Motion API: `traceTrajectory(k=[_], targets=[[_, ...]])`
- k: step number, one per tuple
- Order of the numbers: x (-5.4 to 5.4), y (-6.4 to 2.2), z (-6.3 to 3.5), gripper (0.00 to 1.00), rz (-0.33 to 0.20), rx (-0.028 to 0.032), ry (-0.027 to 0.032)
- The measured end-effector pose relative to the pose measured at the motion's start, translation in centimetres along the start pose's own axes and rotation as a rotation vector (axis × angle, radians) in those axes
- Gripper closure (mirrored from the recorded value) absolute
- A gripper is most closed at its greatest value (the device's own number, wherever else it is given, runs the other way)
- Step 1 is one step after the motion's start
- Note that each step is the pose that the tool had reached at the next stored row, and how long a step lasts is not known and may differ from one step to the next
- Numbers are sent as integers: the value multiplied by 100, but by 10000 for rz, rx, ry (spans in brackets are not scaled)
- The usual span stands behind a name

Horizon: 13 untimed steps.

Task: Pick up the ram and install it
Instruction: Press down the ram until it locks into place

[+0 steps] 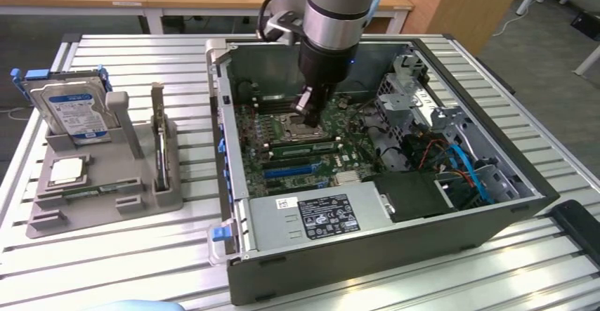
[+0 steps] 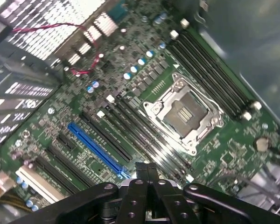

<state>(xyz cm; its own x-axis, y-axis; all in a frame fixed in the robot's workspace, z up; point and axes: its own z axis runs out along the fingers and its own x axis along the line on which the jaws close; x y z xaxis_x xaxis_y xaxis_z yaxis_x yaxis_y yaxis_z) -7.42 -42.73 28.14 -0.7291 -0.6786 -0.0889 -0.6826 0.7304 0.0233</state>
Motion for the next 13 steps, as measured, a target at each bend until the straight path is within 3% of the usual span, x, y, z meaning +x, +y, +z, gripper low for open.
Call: traceTrajectory(k=[13], targets=[[1, 0, 7, 90, 2356, 210, -54]])
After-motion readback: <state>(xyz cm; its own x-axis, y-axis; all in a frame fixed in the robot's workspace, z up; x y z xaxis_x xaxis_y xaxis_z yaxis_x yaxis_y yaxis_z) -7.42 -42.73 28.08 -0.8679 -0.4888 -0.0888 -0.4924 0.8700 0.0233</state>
